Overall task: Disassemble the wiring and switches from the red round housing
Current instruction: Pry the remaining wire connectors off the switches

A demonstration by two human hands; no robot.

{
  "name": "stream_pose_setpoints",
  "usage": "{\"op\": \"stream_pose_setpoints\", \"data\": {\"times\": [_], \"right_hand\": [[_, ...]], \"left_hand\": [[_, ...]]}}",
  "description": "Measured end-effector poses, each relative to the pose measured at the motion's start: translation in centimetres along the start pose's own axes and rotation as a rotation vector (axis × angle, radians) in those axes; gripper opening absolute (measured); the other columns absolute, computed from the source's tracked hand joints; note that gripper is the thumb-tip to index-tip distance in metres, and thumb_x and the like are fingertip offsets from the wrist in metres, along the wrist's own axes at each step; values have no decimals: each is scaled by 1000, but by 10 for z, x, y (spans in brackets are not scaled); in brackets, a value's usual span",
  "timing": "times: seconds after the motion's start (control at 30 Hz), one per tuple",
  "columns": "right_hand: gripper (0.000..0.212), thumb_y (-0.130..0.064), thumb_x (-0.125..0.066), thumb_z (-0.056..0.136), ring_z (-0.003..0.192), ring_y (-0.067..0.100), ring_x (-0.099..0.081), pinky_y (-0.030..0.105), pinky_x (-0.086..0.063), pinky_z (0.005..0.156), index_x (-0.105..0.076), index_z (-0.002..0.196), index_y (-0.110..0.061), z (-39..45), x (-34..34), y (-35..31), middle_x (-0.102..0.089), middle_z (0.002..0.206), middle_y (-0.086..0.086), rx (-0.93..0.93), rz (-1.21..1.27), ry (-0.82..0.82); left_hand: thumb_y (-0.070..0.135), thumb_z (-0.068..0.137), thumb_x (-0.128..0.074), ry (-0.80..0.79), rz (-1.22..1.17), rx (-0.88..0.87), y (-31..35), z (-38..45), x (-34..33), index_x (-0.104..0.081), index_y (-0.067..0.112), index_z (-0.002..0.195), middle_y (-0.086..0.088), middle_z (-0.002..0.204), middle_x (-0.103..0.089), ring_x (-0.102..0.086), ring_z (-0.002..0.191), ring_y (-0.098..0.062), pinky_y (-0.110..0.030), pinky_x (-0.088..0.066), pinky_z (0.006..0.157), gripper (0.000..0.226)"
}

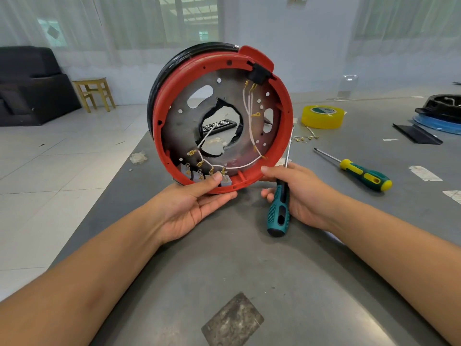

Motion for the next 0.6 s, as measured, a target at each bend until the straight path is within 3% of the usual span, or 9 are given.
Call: {"op": "stream_pose_setpoints", "data": {"times": [0.1, 0.27, 0.43, 0.6], "right_hand": [[27, -26, -73, 95, 59, 16, -64, 25, -54, 53, -54, 109, -13, 1, -4, 2, -73, 115, 14, 60, -67, 31], [15, -31, -66, 99, 55, 10, -63, 20, -51, 51, -60, 100, -18, 2, -11, 3, -77, 81, -4, 175, -219, 104], [24, -31, -71, 95, 54, 13, -60, 23, -50, 48, -58, 104, -13, 1, -6, 1, -74, 94, 11, 105, -124, 128], [8, -17, -49, 101, 49, 17, -54, 23, -41, 41, -52, 100, -9, -8, 8, -10, -69, 96, 10, 115, 42, 192]], "left_hand": [[7, 76, -80, 3, 44, 22, 0, 1, 1, -83, -1, 99, -25, 119, -75, -76, 108, -38, -31, -65, 78, 24], [5, 69, -83, 19, 98, 67, -1, 1, -1, -83, -3, 96, -26, 115, -76, -78, 103, -37, -31, -65, 72, 27], [5, 71, -82, 47, 96, 78, 0, 1, 1, -83, -3, 94, -27, 112, -76, -78, 101, -37, -33, -65, 71, 25], [4, 66, -82, 124, 51, 34, 5, 3, 10, -84, -2, 84, -25, 109, -78, -79, 97, -36, -34, -66, 69, 19]]}}
Point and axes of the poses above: each hand's wrist, its own z-axis towards the middle knuckle, its own x-axis out of the back of the hand, y = z × x, the point moved 3 cm from there along z, towards the middle knuckle
